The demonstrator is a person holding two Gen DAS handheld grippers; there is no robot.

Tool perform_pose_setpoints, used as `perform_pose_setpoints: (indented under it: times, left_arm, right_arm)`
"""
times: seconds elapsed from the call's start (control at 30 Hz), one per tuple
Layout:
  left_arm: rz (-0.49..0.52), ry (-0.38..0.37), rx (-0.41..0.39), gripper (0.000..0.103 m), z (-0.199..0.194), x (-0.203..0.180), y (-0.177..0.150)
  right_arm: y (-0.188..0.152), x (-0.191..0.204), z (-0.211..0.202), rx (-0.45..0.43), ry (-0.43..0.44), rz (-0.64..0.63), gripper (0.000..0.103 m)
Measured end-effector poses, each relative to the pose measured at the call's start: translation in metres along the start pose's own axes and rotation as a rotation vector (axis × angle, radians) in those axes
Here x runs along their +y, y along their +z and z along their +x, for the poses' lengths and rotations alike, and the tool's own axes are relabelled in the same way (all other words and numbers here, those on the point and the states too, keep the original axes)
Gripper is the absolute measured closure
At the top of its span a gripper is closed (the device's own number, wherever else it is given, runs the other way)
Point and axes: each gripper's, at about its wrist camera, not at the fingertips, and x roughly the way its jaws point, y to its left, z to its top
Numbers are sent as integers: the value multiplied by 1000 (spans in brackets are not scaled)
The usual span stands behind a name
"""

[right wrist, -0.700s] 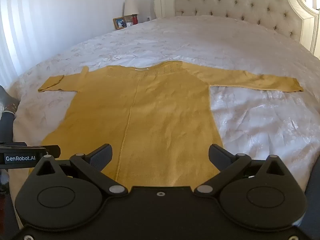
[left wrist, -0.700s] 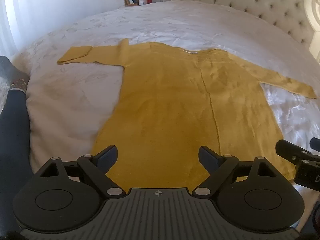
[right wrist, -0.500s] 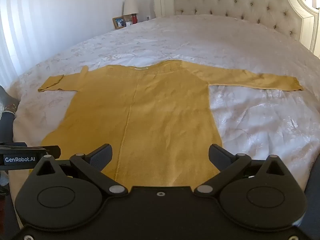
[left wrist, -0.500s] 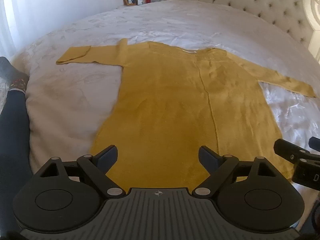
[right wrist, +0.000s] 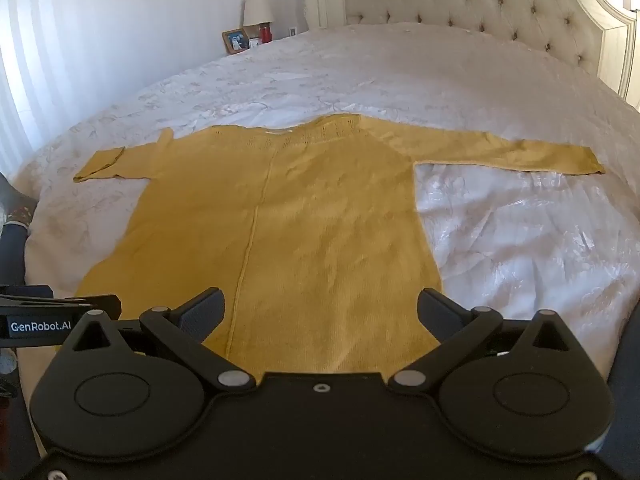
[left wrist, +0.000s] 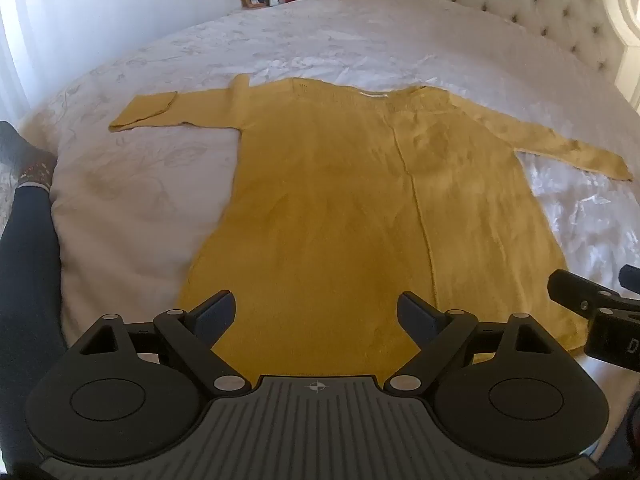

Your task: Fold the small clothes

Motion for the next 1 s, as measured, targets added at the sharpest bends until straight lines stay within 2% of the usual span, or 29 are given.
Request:
perform_pose_setpoints:
  times: [0.53, 1.0]
  left_arm:
    - [35, 32, 50, 14, 8, -1, -1]
    - [10, 23, 67, 14, 10, 2, -2]
  right_arm:
    - [-1, 1, 8, 35, 9, 4, 1]
    - [-4, 1, 14, 69, 2, 8, 1]
